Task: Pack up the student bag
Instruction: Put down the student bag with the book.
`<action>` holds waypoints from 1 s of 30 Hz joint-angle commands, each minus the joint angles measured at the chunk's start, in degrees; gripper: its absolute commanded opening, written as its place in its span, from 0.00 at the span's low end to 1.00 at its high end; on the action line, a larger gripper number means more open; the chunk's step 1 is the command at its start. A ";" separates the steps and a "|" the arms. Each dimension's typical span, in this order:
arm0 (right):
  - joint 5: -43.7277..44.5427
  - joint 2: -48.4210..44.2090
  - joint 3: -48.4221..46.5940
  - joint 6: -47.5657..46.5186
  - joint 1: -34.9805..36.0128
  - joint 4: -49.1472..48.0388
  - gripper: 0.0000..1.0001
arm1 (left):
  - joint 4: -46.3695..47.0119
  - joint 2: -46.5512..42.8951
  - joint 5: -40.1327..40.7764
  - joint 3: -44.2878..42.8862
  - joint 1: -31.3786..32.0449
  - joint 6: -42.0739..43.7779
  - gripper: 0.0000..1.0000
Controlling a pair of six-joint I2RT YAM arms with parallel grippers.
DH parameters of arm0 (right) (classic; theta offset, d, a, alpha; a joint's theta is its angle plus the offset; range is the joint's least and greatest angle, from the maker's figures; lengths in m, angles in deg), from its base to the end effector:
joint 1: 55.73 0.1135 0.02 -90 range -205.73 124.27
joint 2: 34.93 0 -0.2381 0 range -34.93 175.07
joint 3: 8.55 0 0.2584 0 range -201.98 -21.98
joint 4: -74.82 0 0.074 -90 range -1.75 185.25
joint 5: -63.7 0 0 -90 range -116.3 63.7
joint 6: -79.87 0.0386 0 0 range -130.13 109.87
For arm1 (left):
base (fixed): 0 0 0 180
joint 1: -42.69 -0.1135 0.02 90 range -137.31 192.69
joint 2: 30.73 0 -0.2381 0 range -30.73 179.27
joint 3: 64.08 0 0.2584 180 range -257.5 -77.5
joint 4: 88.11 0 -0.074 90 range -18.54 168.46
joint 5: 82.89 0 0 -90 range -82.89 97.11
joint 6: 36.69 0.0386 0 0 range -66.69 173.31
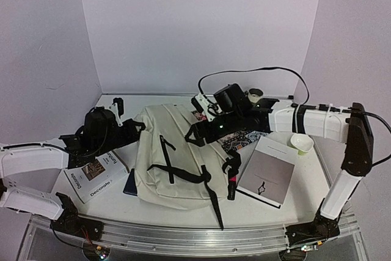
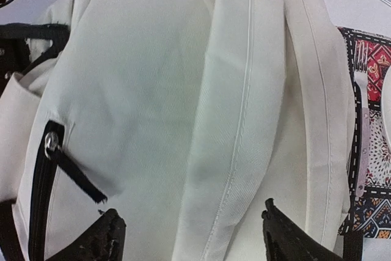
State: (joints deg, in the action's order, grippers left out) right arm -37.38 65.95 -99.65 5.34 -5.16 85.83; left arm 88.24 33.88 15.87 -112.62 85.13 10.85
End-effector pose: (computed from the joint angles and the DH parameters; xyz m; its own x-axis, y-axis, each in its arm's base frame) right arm 0.2637 0.3324 0.2637 -0.4499 -0.1350 -0.8828 -0.7804 0.5401 0.3151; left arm 0.2045 -0.1791 0.2192 -0.5625 -0.3897 -0.7292 0.2459 0.7632 -0.5976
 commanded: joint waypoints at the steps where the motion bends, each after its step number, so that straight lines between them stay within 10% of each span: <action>1: -2.03 -7.50 6.04 -3.80 0.76 0.23 0.85 | -1.02 -1.73 3.97 0.06 -0.41 0.67 0.00; 3: -2.09 -9.42 9.40 -6.33 1.65 0.19 0.98 | -1.63 -1.21 3.95 0.41 -0.38 0.66 0.00; 15: 14.13 -19.57 33.27 -29.98 18.53 -20.40 0.98 | -1.68 0.93 3.69 1.74 -0.44 -1.04 0.00; 30: 30.91 -3.18 33.91 -43.76 28.42 -36.86 0.81 | -3.12 -0.43 3.89 1.19 -0.45 -0.30 0.00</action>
State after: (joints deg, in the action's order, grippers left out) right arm -12.75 60.30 -63.58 -34.66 22.42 53.19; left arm 84.95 34.78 19.25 -110.36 84.73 9.76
